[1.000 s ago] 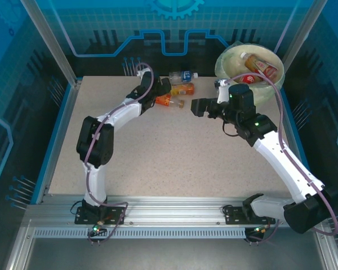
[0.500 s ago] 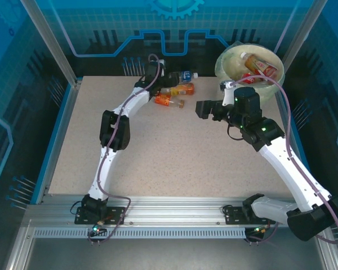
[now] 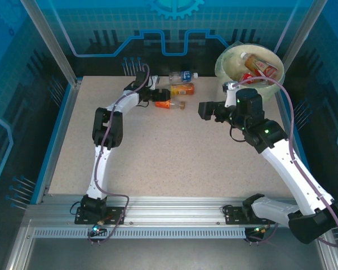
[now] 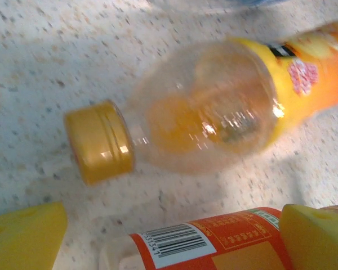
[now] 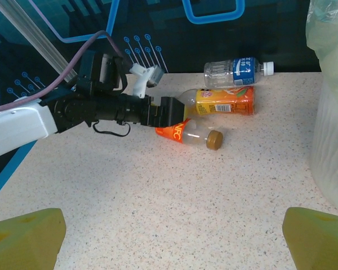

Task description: Put the plastic bottles in the bin

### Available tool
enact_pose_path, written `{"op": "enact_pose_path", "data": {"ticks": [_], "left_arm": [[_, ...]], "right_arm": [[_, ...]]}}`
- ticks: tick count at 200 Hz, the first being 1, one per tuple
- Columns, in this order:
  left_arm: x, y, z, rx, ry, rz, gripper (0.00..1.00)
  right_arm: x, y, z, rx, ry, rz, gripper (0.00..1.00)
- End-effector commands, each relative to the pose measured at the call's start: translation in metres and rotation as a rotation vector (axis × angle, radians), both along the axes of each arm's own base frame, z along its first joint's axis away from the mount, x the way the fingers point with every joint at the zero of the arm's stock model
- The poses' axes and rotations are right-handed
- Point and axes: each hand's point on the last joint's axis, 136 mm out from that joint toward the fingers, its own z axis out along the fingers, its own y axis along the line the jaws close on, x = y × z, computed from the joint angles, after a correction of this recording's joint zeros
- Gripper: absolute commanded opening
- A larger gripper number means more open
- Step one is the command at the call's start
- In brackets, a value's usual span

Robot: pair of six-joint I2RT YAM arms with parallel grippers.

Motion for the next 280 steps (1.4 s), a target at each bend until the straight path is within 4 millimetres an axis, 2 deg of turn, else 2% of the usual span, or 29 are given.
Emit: {"op": "enact_pose_path", "data": {"ticks": [1,36,72,99,125,163,202,239,280], "left_arm": [[-0.02,-0.015,0.03,-0.028,-0.044,-0.093,0.96],[-0.045,-0.017,0.025,-0.046,-0.021,-0.113,0.94],[-0.076,-0.025,0.024,-0.034,-0.013,-0.152,0.95],[-0.105,-0.04,0.028,-0.027,-0.02,-0.223,0.95],[-0.132,-0.059,0.019,0.118,-0.046,-0.345,0.98],[-0.151,-0.069,-0.007,0.335,-0.029,-0.441,0.96],[-0.159,-0.074,-0.018,0.444,-0.01,-0.461,0.83],[-0.168,-0.068,-0.023,0.475,0.032,-0.417,0.62],[-0.165,-0.065,-0.004,0.427,-0.001,-0.318,0.46]], "right_arm": [[-0.01,-0.004,0.017,-0.003,-0.045,-0.005,1.0],[-0.013,-0.007,0.018,-0.005,-0.051,-0.016,1.0],[-0.012,-0.008,0.018,-0.008,-0.055,-0.021,1.0],[-0.011,-0.007,0.014,-0.007,-0.048,-0.02,1.0],[-0.011,-0.007,0.012,-0.004,-0.045,-0.018,1.0],[-0.014,-0.011,0.012,-0.013,-0.051,-0.031,1.0],[-0.018,-0.016,0.013,-0.014,-0.057,-0.042,1.0],[-0.022,-0.019,0.013,-0.013,-0.058,-0.056,1.0],[-0.028,-0.021,0.01,-0.011,-0.047,-0.05,1.0]]}}
